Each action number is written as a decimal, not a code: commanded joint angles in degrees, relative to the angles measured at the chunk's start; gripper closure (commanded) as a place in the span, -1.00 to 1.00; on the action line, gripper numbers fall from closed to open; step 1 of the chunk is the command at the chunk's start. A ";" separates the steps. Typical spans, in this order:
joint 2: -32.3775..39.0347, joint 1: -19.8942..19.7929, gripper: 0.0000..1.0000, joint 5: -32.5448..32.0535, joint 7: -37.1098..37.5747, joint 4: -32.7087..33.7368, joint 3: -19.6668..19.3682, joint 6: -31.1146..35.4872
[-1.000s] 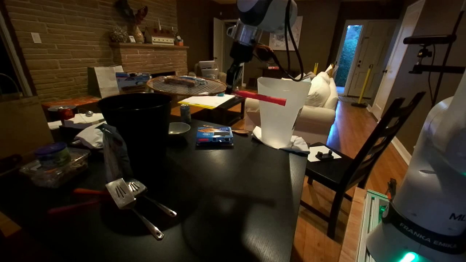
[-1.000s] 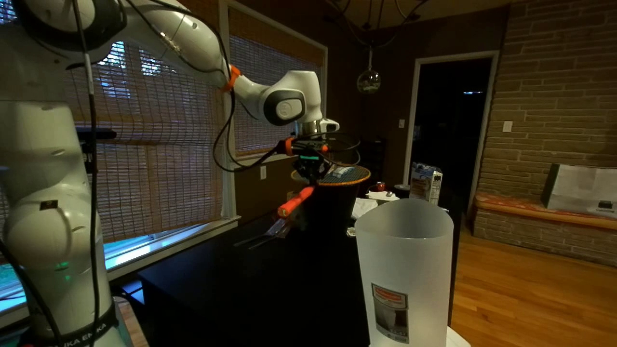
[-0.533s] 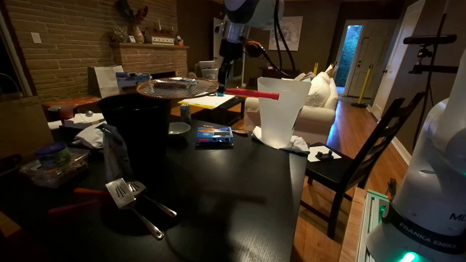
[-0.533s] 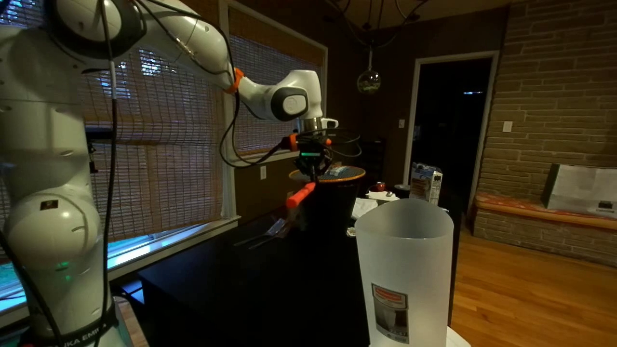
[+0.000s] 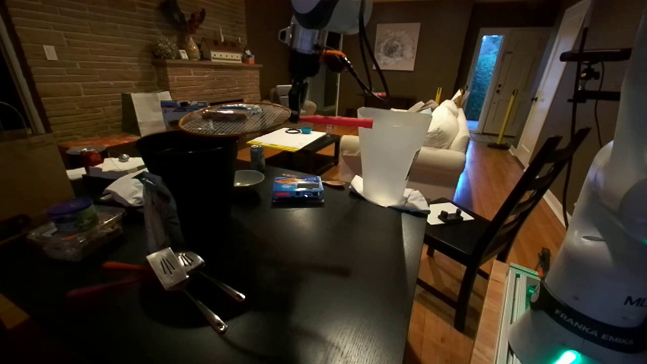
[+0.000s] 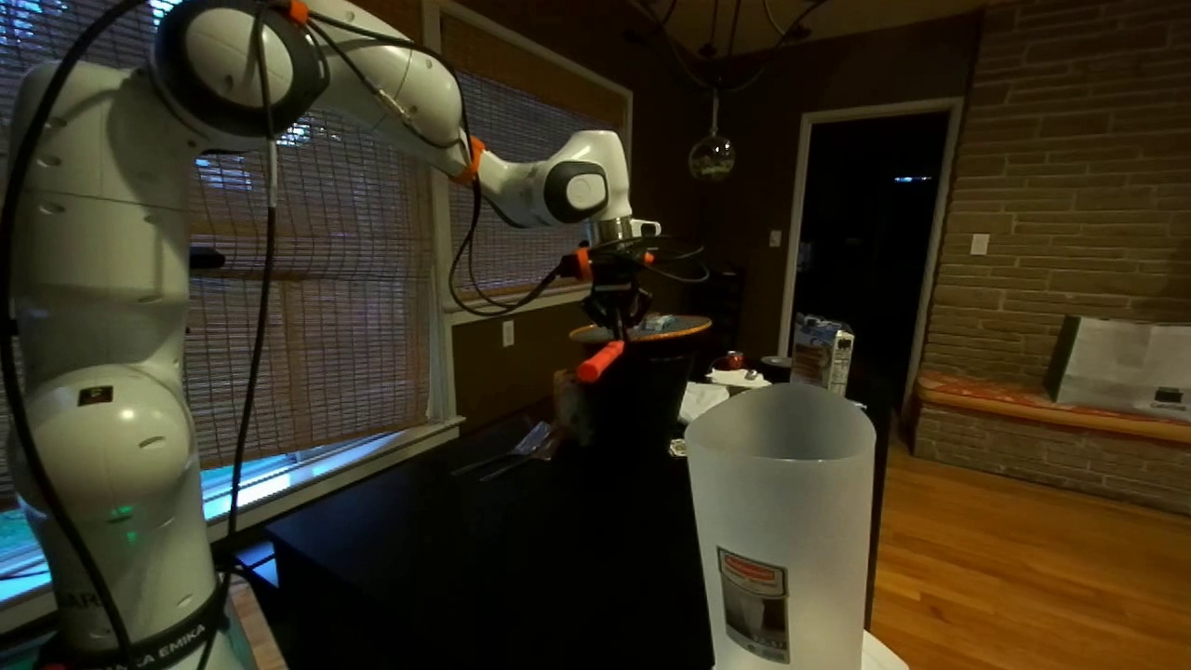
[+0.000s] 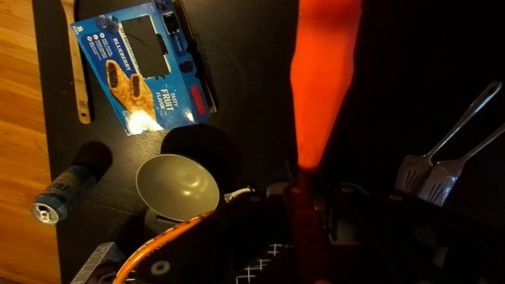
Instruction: Use the tennis racket to move the object
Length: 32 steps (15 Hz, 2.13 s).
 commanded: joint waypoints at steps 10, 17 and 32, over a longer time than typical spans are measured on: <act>10.33 0.44 0.94 -9.89 6.50 17.28 1.17 -6.60; 15.10 1.43 0.94 -13.91 7.73 24.79 1.09 -10.21; 17.74 2.38 0.94 -19.21 7.27 30.20 0.90 -12.19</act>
